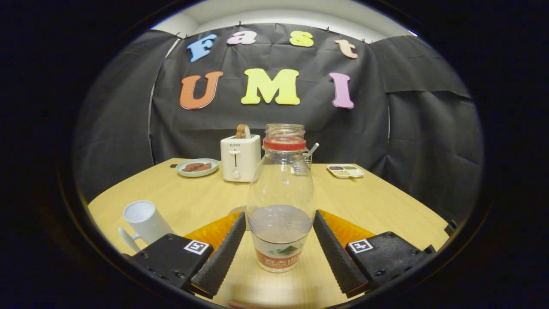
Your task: Take the bottle from table, then pour the juice into the cup, finally place the bottle on the coaster
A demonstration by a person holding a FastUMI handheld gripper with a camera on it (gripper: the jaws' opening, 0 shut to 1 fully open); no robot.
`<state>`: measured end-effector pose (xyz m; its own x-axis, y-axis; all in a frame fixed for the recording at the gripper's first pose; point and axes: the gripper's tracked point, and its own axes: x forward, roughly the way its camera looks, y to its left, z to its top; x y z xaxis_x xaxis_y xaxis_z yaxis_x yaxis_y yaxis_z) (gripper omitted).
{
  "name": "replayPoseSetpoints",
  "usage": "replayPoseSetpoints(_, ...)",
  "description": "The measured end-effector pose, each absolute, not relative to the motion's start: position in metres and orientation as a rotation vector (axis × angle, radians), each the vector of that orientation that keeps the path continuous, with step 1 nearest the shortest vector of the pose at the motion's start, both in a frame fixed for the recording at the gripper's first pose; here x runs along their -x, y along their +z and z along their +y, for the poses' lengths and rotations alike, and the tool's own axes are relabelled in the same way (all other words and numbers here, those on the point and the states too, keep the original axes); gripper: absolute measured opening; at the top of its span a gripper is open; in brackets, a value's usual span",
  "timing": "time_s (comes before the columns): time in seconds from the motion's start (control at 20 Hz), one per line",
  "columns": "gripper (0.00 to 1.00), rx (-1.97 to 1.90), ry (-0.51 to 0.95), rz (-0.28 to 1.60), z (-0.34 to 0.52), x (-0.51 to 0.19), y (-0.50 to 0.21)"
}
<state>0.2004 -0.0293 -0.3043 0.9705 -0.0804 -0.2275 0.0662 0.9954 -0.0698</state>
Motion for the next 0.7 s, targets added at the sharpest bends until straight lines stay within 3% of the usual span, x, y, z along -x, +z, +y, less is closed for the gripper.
replayPoseSetpoints(0.2,0.99,0.046,-0.093,0.234,-0.038,-0.206,-0.31)
replayPoseSetpoints(0.45,0.83,0.043,-0.098,0.233,-0.039,-0.205,-0.314)
replayPoseSetpoints(0.7,0.81,0.088,-0.123,0.245,-0.043,-0.201,-0.314)
